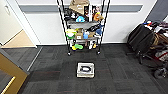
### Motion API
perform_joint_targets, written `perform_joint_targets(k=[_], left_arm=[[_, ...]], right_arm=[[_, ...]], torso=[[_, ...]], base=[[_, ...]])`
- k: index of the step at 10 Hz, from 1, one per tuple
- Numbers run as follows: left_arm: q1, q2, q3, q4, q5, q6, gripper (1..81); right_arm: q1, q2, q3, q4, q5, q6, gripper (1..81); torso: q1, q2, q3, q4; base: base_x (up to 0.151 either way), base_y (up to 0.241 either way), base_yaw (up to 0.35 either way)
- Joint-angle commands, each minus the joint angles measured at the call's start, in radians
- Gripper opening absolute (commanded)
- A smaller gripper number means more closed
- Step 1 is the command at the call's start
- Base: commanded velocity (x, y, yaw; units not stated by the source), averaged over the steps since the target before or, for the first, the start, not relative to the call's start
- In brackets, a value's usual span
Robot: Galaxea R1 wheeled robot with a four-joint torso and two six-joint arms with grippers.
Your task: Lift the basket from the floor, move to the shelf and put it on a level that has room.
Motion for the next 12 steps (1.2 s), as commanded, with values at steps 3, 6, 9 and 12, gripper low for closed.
perform_joint_targets(k=[3,6,9,12], left_arm=[[-0.024,-0.008,0.006,0.004,0.059,0.001,81.1],[-0.01,-0.007,0.004,0.004,0.062,0.001,81.1],[-0.001,-0.013,-0.002,-0.004,0.058,0.001,81.1],[-0.001,-0.007,-0.002,-0.007,0.056,0.001,81.1]], right_arm=[[0.013,-0.014,-0.004,0.005,-0.056,0.003,81.1],[0.006,0.003,-0.044,0.003,-0.056,0.001,81.1],[0.002,0.027,-0.083,0.002,-0.058,0.001,81.1],[-0.006,0.043,-0.112,-0.004,-0.058,0.001,81.1]], torso=[[0.001,0.0,0.0,0.0],[0.001,0.0,0.0,0.0],[0.001,0.0,0.0,0.0],[0.001,0.0,-0.001,0.0]], base=[[0.111,0.0,0.0],[0.115,0.0,0.0],[0.122,0.0,0.0],[0.125,0.0,0.0]])
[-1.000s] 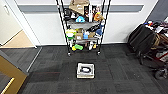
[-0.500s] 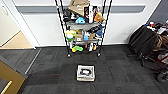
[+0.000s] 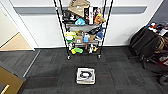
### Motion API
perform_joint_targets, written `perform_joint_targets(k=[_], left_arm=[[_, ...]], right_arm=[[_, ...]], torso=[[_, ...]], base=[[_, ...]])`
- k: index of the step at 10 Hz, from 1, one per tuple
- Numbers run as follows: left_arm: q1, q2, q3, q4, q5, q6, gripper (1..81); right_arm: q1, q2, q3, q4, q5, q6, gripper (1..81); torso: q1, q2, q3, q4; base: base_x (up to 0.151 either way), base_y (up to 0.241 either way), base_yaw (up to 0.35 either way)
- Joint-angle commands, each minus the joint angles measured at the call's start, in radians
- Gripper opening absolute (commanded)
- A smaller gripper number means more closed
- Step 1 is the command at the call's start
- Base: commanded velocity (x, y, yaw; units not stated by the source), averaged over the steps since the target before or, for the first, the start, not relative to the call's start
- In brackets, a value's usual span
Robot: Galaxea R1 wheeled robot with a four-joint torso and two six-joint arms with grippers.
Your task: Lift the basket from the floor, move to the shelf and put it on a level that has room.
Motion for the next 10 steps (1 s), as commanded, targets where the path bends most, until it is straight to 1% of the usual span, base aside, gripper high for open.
perform_joint_targets(k=[1,10], left_arm=[[-0.033,-0.007,0.005,-0.006,0.052,0.001,81.1],[-0.027,-0.004,0.003,-0.005,0.052,0.001,81.1]], right_arm=[[0.027,-0.009,-0.005,-0.002,-0.053,0.001,81.1],[0.03,-0.003,-0.013,-0.002,-0.054,0.001,81.1]], torso=[[0.0,0.0,0.0,0.0],[0.0,0.0,0.0,0.0]], base=[[0.126,0.0,0.0],[0.135,0.0,0.0]])
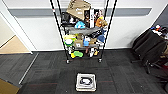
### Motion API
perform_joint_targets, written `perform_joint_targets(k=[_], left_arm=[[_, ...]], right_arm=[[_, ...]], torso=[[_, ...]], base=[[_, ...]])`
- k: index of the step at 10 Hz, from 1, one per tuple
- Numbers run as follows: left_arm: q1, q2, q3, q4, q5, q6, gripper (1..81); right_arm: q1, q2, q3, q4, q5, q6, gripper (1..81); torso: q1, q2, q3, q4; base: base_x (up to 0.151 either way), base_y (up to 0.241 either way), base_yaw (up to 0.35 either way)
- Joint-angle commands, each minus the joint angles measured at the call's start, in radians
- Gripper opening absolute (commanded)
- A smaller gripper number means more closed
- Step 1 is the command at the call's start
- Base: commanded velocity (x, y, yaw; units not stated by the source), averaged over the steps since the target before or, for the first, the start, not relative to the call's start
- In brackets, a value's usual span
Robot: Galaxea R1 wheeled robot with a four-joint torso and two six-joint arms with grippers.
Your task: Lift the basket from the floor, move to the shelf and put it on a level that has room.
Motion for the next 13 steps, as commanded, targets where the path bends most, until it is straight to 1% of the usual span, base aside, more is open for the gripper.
perform_joint_targets(k=[1,13], left_arm=[[-0.03,-0.01,0.004,-0.005,0.054,0.001,81.1],[-0.029,-0.007,0.003,-0.005,0.054,0.001,81.1]], right_arm=[[0.032,-0.012,-0.002,0.0,-0.055,0.001,81.1],[0.032,-0.001,-0.02,-0.003,-0.055,0.001,81.1]], torso=[[0.0,0.0,0.0,0.0],[0.0,0.0,0.0,0.0]], base=[[0.136,0.0,0.0],[0.131,0.0,0.0]])
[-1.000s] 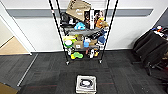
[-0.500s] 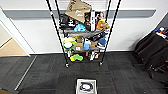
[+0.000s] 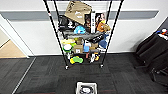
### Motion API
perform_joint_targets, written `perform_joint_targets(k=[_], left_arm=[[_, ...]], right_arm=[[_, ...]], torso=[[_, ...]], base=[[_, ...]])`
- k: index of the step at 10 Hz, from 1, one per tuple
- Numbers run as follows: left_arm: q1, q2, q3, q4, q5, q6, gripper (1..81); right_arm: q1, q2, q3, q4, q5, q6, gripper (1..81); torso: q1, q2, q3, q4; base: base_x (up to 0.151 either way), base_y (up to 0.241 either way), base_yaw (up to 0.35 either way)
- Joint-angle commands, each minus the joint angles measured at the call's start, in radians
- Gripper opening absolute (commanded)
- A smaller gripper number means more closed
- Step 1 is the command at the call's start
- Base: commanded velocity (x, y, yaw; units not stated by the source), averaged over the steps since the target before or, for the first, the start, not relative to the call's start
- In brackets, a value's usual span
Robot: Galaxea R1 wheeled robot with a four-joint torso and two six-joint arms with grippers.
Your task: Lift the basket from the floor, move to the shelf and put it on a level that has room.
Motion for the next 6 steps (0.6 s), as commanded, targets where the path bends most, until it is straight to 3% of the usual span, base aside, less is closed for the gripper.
perform_joint_targets(k=[1,6], left_arm=[[-0.031,-0.007,0.003,-0.005,0.053,0.001,81.1],[-0.03,-0.004,0.003,-0.005,0.054,0.001,81.1]], right_arm=[[0.03,-0.013,0.0,-0.003,-0.054,0.001,81.1],[0.03,-0.013,-0.003,-0.003,-0.054,0.0,81.1]], torso=[[0.0,0.0,0.0,0.0],[0.0,0.0,0.0,0.0]], base=[[0.115,0.0,0.0],[0.097,0.0,0.0]])
